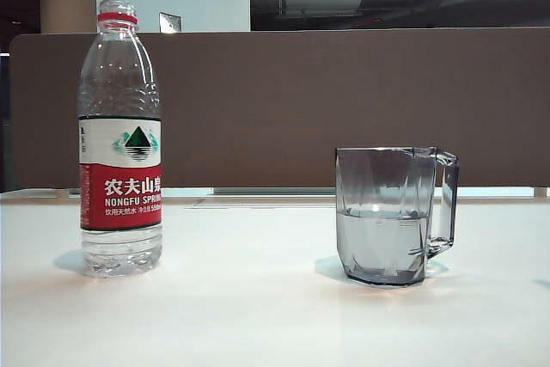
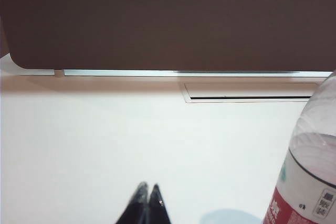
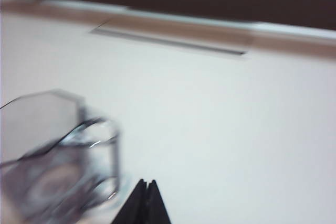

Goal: Pick up the mineral water bottle with the left hand on the table and pour water into the mug until it's half full.

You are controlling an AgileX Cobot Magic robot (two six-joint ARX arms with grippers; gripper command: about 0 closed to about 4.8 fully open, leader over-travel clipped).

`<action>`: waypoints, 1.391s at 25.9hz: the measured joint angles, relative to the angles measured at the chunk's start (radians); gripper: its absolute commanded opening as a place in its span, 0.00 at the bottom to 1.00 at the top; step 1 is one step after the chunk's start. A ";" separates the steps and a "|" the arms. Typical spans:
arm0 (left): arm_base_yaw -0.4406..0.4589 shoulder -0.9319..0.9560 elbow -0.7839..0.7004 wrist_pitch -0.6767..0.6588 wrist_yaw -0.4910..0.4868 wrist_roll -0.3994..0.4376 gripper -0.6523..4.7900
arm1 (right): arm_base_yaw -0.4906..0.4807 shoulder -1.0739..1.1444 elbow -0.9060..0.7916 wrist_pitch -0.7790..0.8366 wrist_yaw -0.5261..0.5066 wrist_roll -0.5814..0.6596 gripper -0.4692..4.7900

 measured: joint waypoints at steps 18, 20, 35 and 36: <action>0.000 0.000 0.000 0.000 0.000 0.000 0.11 | -0.377 -0.115 -0.074 0.120 -0.068 0.004 0.07; 0.000 0.000 0.000 0.000 0.000 0.000 0.11 | -0.377 -0.116 -0.074 0.120 -0.069 0.004 0.07; 0.000 0.000 0.000 0.000 0.000 0.000 0.11 | -0.413 -0.115 -0.074 0.121 -0.064 0.004 0.07; 0.000 0.000 0.000 0.000 0.000 0.000 0.11 | -0.413 -0.115 -0.074 0.121 -0.064 0.004 0.07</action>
